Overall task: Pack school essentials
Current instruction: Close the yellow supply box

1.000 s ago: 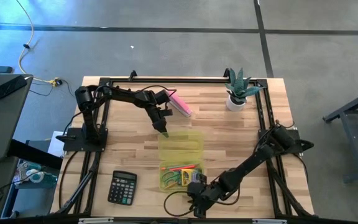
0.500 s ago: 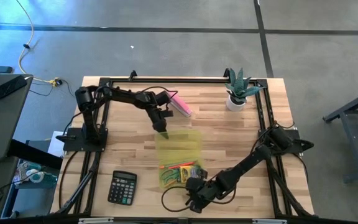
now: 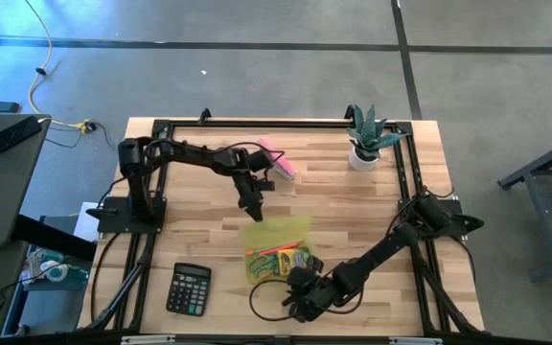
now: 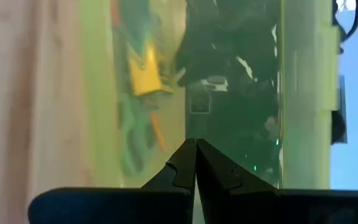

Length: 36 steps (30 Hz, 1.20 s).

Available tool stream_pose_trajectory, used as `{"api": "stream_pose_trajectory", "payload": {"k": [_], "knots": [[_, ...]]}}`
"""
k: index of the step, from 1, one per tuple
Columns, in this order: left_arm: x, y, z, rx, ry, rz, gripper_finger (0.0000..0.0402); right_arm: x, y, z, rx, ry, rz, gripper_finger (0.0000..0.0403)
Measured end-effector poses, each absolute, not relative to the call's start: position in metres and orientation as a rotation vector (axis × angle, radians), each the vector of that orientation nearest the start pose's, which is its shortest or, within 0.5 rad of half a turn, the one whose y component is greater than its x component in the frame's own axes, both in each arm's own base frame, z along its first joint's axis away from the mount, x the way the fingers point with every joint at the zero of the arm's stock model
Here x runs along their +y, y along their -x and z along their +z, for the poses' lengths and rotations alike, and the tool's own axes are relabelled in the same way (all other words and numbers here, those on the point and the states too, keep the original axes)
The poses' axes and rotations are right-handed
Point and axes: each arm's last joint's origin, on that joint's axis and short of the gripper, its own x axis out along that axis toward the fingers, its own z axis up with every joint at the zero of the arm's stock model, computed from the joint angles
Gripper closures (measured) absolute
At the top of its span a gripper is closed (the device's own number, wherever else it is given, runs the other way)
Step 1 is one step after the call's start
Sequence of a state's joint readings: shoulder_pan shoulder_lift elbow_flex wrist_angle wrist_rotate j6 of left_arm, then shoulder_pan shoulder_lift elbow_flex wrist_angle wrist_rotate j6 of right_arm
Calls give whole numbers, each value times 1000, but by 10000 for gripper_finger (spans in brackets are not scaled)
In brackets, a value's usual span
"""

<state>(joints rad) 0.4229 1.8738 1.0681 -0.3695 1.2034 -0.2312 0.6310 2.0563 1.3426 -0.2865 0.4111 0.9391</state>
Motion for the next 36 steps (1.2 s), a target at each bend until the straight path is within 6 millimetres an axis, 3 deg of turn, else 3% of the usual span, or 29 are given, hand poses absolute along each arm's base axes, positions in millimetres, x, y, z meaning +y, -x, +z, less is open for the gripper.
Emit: {"api": "stream_pose_trajectory", "payload": {"k": [8,19,36], "knots": [[81,-338,153,986,1013,-650,401,235,-345,142,852,-388,-253,279],[46,-345,147,1113,862,-499,401,235,-345,142,850,-390,-251,279],[33,-346,144,1164,773,-410,402,247,-337,141,959,-440,-124,279]]}}
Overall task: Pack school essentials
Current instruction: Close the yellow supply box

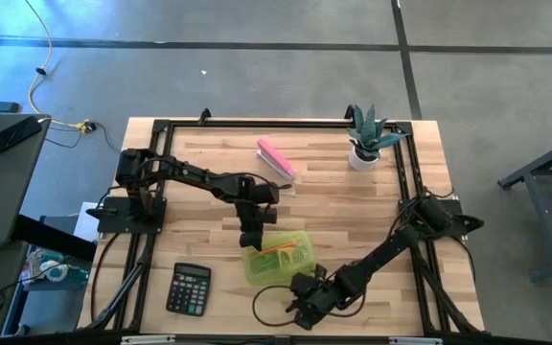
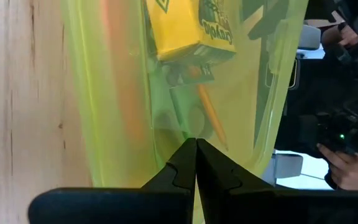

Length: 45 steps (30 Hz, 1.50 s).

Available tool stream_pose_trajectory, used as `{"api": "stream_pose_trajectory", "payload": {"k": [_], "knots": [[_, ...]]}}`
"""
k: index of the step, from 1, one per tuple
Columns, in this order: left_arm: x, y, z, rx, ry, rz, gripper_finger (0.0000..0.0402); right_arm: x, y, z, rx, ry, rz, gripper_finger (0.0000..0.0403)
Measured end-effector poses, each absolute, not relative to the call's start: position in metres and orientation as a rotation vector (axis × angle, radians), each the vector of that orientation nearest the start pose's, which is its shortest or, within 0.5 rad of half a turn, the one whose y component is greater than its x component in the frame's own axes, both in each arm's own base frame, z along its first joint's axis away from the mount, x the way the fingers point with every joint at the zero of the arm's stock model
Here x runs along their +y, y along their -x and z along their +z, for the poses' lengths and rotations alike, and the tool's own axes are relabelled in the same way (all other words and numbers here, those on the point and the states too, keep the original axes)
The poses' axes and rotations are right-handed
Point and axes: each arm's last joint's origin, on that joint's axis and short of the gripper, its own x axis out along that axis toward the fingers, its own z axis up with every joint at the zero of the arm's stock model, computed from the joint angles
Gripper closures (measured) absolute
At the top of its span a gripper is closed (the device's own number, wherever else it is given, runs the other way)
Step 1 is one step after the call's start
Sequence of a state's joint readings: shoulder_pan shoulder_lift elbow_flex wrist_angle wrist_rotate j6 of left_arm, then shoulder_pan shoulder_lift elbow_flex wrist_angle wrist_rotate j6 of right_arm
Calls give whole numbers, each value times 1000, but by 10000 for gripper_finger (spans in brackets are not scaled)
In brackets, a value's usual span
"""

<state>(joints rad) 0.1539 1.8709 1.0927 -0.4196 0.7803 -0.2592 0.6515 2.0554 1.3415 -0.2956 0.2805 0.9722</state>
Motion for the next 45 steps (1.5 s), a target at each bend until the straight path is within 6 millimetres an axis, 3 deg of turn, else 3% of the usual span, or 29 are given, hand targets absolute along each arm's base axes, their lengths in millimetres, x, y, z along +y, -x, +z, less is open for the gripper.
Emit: {"api": "stream_pose_trajectory", "payload": {"k": [9,17,27,34,45], "knots": [[34,-345,143,1171,769,-393,402,265,-333,165,971,-404,-100,279],[34,-345,143,1171,771,-395,402,268,-327,191,962,-238,-232,279],[34,-345,143,1170,770,-395,402,227,-342,213,912,-9,-490,279],[34,-345,142,1172,753,-371,402,195,-359,209,1046,-7,-466,279],[35,-346,142,1171,747,-362,402,182,-364,206,1168,-78,-419,279]]}}
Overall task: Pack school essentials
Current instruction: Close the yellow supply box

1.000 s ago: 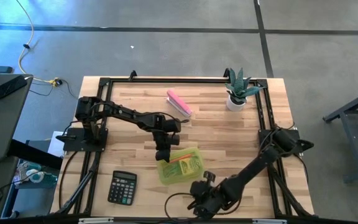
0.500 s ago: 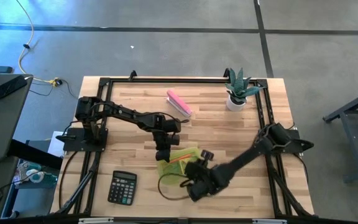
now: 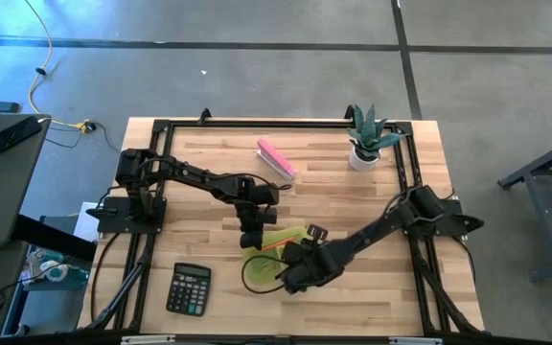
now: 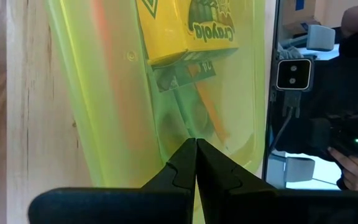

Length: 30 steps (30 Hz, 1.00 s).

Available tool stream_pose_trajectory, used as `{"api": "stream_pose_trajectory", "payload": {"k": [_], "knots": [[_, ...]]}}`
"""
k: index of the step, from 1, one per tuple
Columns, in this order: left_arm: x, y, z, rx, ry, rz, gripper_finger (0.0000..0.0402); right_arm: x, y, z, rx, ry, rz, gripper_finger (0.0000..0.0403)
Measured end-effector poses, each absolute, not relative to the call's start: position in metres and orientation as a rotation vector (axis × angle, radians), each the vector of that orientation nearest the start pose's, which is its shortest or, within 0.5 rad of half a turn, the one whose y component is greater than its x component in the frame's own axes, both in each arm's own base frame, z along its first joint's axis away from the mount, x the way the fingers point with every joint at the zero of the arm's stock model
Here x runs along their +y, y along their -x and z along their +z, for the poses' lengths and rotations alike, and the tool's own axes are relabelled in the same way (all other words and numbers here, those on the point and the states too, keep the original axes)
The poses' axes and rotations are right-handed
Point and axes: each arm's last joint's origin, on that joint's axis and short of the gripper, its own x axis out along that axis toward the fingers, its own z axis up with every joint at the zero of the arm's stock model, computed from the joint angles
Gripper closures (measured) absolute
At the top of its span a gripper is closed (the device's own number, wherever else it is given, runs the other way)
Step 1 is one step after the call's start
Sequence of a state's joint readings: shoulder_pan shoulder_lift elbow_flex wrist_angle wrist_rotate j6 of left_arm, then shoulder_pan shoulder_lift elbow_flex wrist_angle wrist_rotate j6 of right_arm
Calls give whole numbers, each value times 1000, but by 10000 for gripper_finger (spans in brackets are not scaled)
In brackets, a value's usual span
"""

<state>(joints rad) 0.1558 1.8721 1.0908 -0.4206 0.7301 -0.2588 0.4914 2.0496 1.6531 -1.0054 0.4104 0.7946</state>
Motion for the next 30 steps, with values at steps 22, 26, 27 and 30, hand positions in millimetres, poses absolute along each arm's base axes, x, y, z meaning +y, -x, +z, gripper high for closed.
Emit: {"api": "stream_pose_trajectory", "payload": {"k": [22,26,27,30], "knots": [[56,-355,157,1153,623,-171,402,178,-367,179,1231,-245,-599,279],[59,-354,161,1183,570,-135,402,173,-366,178,1228,-219,-647,279],[59,-354,161,1184,577,-139,402,172,-366,178,1228,-215,-652,279],[59,-354,162,1186,586,-140,402,169,-367,178,1233,-207,-656,279]]}}
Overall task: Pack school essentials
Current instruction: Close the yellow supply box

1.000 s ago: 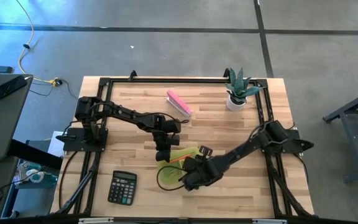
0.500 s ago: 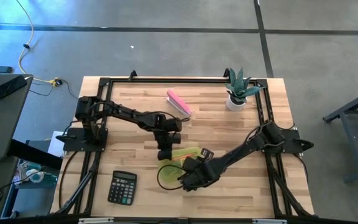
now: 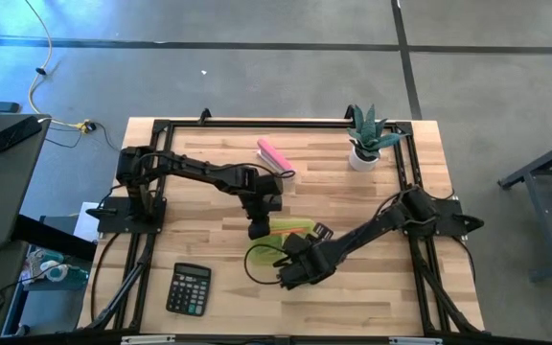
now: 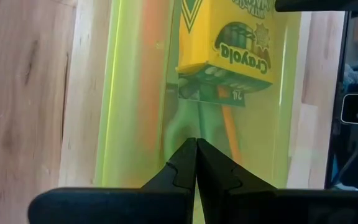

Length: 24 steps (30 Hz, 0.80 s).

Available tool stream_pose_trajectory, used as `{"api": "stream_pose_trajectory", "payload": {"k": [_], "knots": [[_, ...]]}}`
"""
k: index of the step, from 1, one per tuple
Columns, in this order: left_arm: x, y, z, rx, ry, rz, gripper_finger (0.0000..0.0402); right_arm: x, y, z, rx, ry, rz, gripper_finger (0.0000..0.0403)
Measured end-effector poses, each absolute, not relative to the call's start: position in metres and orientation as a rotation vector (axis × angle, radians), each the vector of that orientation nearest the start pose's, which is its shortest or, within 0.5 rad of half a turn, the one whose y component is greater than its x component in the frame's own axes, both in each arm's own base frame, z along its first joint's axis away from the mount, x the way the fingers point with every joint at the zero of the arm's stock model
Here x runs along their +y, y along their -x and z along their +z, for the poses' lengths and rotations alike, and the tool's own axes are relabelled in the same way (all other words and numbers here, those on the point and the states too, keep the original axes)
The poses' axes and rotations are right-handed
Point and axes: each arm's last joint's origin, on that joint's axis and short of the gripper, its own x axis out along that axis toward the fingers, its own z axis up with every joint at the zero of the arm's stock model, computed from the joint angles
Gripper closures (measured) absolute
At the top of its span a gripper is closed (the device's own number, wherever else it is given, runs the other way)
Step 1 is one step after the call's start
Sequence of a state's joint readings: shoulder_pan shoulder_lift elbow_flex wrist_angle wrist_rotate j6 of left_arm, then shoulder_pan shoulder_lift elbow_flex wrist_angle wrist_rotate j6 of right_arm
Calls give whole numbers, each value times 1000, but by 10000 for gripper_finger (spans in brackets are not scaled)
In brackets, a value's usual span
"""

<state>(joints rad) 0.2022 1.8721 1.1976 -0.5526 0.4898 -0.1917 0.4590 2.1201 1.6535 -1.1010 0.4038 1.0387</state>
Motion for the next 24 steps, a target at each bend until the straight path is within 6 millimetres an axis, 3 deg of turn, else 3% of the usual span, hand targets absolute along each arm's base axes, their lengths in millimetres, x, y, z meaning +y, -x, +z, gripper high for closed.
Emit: {"api": "stream_pose_trajectory", "payload": {"k": [24], "knots": [[62,-347,171,1191,580,-124,402,175,-365,184,1223,-151,-659,279]]}}
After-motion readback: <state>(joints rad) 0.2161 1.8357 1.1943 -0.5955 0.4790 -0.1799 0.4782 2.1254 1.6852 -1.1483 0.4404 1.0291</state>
